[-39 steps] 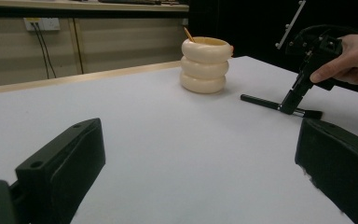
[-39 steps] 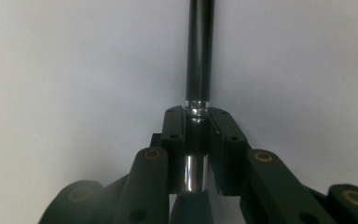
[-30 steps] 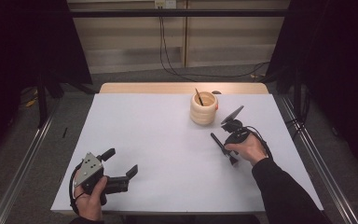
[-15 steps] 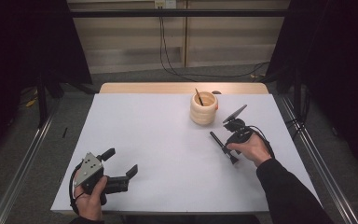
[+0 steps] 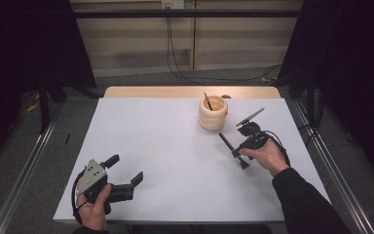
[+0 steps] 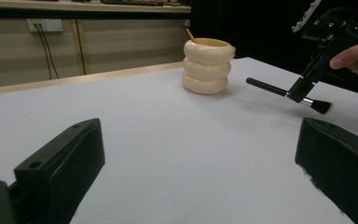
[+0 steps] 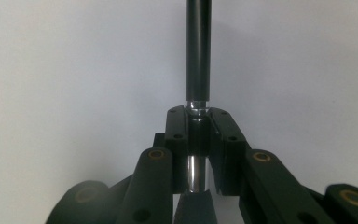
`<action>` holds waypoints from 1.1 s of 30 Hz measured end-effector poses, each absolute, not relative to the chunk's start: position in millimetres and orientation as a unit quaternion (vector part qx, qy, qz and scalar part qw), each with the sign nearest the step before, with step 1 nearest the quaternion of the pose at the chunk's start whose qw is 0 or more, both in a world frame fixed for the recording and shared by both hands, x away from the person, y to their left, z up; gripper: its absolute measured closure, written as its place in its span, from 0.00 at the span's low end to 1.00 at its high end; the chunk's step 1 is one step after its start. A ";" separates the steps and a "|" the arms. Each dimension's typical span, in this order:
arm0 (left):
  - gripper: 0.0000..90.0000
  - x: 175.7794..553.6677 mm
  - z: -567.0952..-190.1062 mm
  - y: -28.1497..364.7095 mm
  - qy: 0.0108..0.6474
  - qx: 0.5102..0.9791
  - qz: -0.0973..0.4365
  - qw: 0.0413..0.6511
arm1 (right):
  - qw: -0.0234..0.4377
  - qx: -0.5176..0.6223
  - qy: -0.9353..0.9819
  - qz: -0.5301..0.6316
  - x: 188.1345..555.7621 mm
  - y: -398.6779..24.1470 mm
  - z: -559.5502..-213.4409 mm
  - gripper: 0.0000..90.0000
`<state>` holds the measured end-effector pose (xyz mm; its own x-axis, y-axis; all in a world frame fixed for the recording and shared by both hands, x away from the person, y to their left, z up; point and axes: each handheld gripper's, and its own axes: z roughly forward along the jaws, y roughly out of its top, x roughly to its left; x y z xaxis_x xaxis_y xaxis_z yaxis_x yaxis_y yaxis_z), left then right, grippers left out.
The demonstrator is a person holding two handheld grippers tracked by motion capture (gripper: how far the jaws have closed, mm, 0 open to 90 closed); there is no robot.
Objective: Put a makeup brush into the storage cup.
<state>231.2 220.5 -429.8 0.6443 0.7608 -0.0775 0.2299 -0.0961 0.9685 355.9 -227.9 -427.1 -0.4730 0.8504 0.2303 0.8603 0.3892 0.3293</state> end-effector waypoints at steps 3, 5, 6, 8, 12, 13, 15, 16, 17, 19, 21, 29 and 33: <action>0.01 231.2 -429.8 220.8 0.352 0.703 0.233 0.572 | 0.008 -0.511 -0.832 -0.216 352.1 -231.6 -424.0 0.87; 0.01 231.2 -429.9 220.8 0.353 0.703 0.232 0.572 | 0.005 -0.514 -0.827 -0.226 349.9 -235.5 -421.8 0.87; 0.01 231.3 -429.9 220.5 0.352 0.703 0.231 0.573 | 0.003 -0.515 -0.825 -0.233 348.8 -237.5 -421.1 0.87; 0.01 231.3 -429.8 220.5 0.350 0.704 0.233 0.572 | -0.003 -0.518 -0.821 -0.239 346.7 -241.0 -418.2 0.87; 0.01 231.2 -429.7 221.1 0.351 0.704 0.232 0.571 | -0.008 -0.513 -0.816 -0.264 343.3 -245.8 -411.6 0.87; 0.01 231.2 -429.7 221.1 0.353 0.703 0.232 0.572 | -0.010 -0.514 -0.815 -0.269 342.0 -246.6 -410.1 0.87; 0.01 231.3 -429.8 221.2 0.351 0.704 0.229 0.573 | -0.018 -0.517 -0.810 -0.276 339.9 -248.9 -409.1 0.87; 0.01 231.5 -429.9 221.3 0.350 0.705 0.228 0.573 | -0.027 -0.517 -0.808 -0.281 338.9 -250.6 -409.6 0.87; 0.01 231.4 -429.8 221.3 0.351 0.705 0.230 0.571 | -0.026 -0.521 -0.805 -0.283 338.0 -251.2 -409.8 0.87; 0.01 231.6 -429.9 221.2 0.350 0.705 0.228 0.573 | -0.035 -0.520 -0.800 -0.298 335.0 -254.8 -410.0 0.87; 0.01 231.3 -429.7 220.9 0.353 0.704 0.230 0.572 | -0.041 -0.517 -0.795 -0.314 332.4 -257.5 -409.5 0.87; 0.01 231.2 -429.6 221.3 0.352 0.704 0.231 0.572 | -0.065 -0.501 -0.782 -0.367 324.0 -264.7 -403.7 0.87; 0.01 231.1 -429.4 221.2 0.351 0.703 0.230 0.574 | -0.076 -0.487 -0.776 -0.394 319.3 -265.0 -401.7 0.87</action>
